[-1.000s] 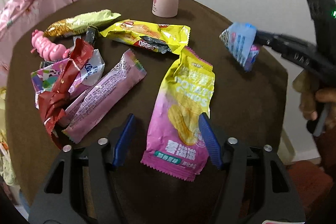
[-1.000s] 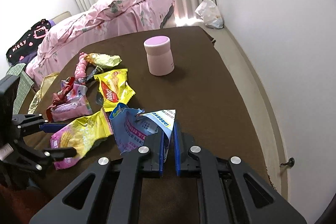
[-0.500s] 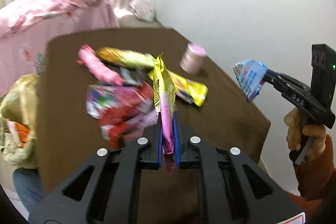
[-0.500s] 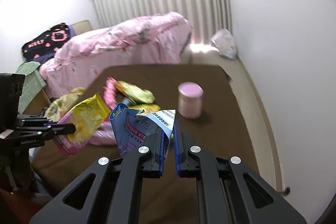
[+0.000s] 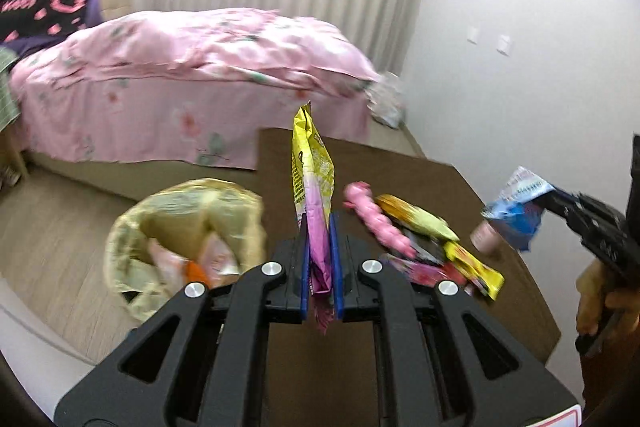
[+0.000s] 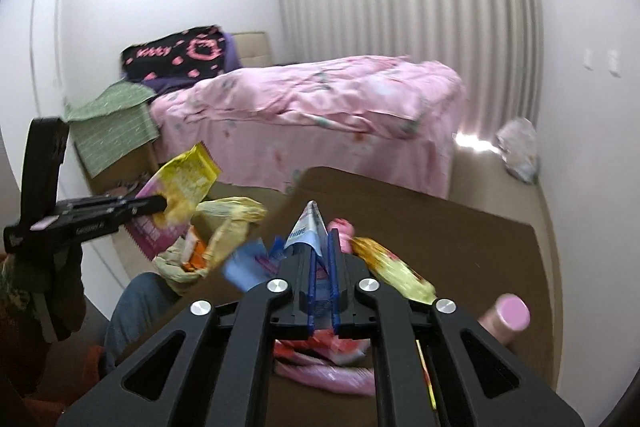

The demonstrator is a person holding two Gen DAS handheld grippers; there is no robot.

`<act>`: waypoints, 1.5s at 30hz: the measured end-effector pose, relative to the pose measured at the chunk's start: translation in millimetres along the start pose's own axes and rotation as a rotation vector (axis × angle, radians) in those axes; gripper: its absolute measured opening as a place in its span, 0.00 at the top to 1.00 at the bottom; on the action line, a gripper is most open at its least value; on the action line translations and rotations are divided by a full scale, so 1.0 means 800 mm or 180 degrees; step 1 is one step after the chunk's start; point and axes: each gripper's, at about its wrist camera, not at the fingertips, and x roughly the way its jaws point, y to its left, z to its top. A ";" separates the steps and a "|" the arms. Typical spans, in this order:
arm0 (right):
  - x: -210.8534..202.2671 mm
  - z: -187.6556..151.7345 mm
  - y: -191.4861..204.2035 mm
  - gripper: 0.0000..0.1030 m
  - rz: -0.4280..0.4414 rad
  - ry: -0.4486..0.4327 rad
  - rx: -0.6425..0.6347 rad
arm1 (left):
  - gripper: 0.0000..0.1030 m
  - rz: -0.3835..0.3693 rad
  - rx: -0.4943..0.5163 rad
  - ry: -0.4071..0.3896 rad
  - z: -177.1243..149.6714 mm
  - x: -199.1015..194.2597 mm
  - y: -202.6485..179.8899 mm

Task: Collect trash
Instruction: 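Carry both wrappers over the yellow bin and open both grippers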

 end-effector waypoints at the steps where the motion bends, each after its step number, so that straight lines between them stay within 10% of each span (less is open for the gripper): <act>1: 0.008 0.006 0.010 0.94 0.0034 0.0016 -0.0051 | 0.92 0.0032 -0.0048 -0.0016 0.000 -0.002 0.008; 34: 0.291 0.069 0.123 0.95 0.0978 0.0586 -0.0265 | 0.92 0.0498 -0.1403 0.0069 -0.043 0.092 0.181; 38: 0.326 0.064 0.131 0.93 0.1118 0.0824 -0.0227 | 0.60 0.0451 -0.1627 -0.0053 -0.038 0.083 0.192; 45: 0.329 0.037 0.132 0.66 0.1050 0.1081 -0.0384 | 0.54 0.0718 -0.1546 -0.0236 -0.029 0.057 0.183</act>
